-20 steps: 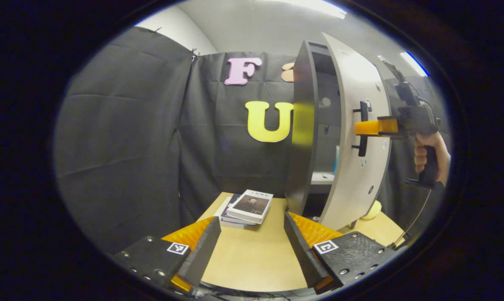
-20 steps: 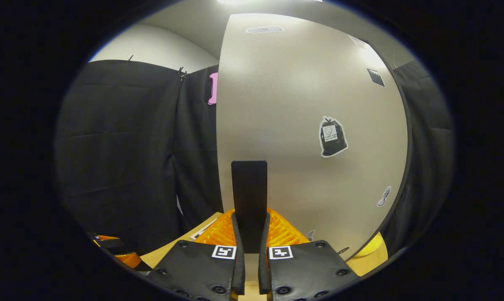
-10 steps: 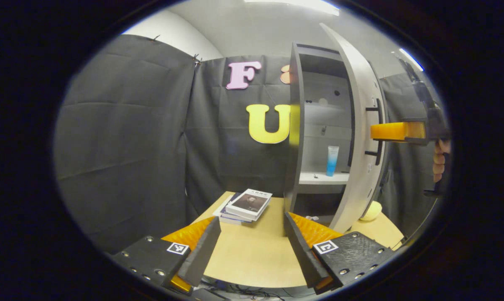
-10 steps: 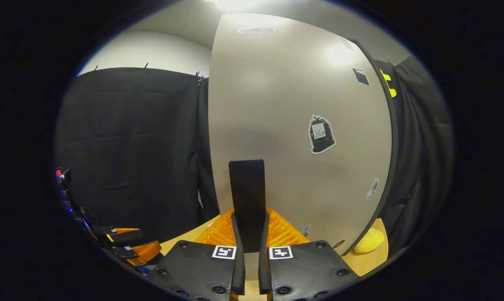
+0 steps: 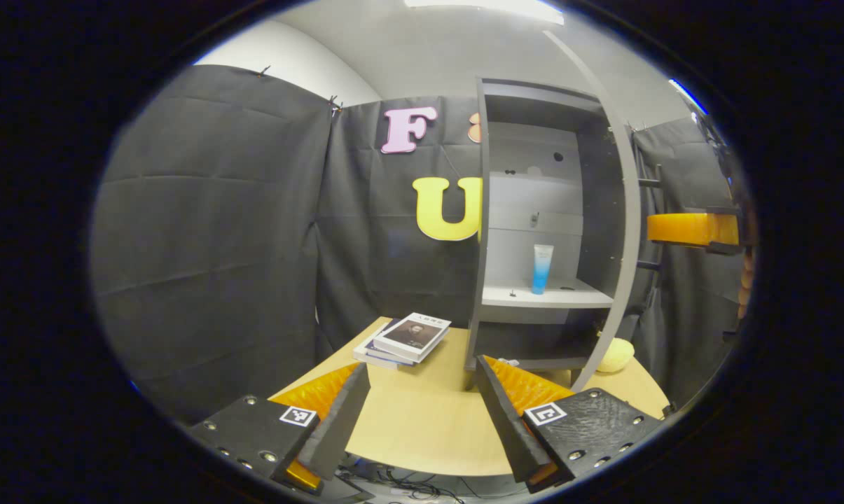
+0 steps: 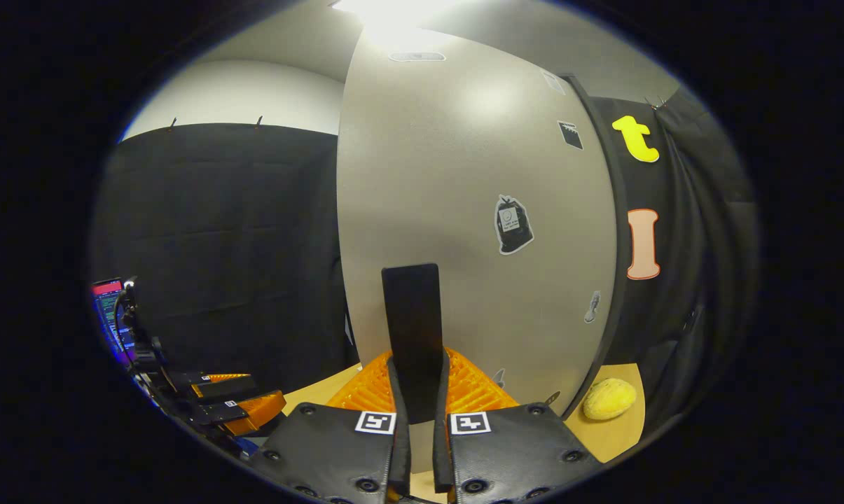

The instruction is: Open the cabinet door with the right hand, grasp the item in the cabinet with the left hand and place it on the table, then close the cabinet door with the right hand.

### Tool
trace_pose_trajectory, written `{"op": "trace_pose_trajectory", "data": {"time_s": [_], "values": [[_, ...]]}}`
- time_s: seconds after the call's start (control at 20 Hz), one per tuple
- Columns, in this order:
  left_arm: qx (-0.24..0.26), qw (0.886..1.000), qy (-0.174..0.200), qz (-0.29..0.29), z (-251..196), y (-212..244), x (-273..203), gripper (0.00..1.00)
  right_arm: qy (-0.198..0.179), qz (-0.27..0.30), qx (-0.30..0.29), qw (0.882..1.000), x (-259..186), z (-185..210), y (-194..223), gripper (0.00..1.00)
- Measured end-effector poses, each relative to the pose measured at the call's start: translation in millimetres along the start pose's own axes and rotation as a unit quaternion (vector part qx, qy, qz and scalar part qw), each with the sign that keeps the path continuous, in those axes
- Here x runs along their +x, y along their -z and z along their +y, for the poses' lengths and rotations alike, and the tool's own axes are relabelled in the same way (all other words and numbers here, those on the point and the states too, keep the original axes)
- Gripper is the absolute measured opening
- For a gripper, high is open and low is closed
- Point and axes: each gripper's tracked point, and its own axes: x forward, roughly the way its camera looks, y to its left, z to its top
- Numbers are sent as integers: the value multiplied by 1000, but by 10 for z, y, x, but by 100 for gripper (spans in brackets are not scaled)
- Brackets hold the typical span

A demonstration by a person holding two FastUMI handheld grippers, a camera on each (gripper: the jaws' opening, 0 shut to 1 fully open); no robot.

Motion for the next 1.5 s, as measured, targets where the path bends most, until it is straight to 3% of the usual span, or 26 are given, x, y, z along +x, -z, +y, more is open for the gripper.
{"op": "trace_pose_trajectory", "data": {"time_s": [0.15,0.2,0.55,0.95,1.15,1.2,1.25,1.35,1.4,1.5], "values": [[-28,1000,13,3,-209,19,7,92,6,0,7,1000,-202,-99,19,16],[-32,999,16,3,-255,13,13,92,9,1,10,1000,-273,-158,22,12],[-17,999,48,19,-617,69,163,92,29,11,26,999,-602,-480,40,12],[13,995,95,17,-907,-50,408,92,97,9,24,995,-965,-975,61,13],[16,991,126,34,-1023,9,575,92,173,16,-2,985,-1147,-1500,23,12],[16,990,134,37,-1055,11,627,92,182,16,0,983,-1158,-1554,32,10],[16,989,142,39,-1090,0,669,92,176,13,13,984,-1116,-1568,30,0],[22,987,155,38,-1122,-62,730,92,176,7,34,984,-1028,-1502,49,10],[27,987,157,35,-1119,-106,763,92,181,10,37,983,-1062,-1509,82,6],[33,986,164,29,-1113,-200,816,92,207,15,29,978,-1117,-1543,87,11]]}}
